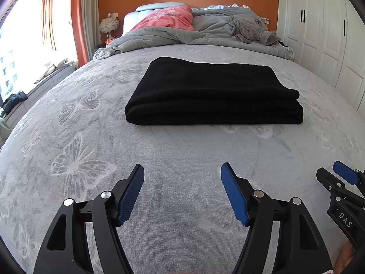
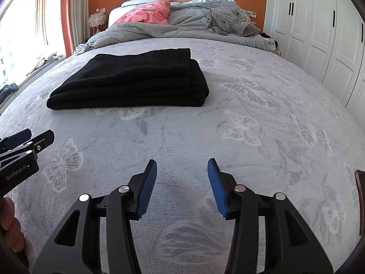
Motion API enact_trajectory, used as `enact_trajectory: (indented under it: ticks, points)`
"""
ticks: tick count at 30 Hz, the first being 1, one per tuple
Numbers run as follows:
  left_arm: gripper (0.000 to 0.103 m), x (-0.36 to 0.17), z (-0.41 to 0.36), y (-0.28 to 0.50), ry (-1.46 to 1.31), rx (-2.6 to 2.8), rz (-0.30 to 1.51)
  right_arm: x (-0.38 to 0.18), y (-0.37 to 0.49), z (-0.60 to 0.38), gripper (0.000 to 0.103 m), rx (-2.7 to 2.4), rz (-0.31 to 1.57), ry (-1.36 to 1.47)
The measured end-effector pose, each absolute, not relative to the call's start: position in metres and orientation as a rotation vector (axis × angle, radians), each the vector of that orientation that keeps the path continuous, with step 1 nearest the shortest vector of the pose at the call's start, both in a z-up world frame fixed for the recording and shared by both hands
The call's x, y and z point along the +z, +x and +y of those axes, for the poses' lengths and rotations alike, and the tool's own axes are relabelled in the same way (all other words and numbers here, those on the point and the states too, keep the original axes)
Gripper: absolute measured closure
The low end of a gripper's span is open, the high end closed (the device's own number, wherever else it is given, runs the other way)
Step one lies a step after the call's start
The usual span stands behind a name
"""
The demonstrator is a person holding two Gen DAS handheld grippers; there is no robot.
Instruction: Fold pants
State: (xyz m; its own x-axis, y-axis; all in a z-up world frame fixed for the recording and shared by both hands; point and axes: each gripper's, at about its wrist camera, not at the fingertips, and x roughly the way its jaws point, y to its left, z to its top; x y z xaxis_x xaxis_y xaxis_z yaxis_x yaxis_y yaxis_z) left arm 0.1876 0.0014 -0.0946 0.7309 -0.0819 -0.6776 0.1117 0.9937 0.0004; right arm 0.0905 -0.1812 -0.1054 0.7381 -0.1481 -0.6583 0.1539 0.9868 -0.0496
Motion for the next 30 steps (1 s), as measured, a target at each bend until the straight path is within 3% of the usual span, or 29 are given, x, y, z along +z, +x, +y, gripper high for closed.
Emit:
enact_trajectory:
  ticks: [30]
  points:
    - [0.039,-0.0936,0.0017,0.1837,0.054,-0.078,0.724,-0.1068,0.0918,-0.1826,0.057,-0.163,0.725,0.002]
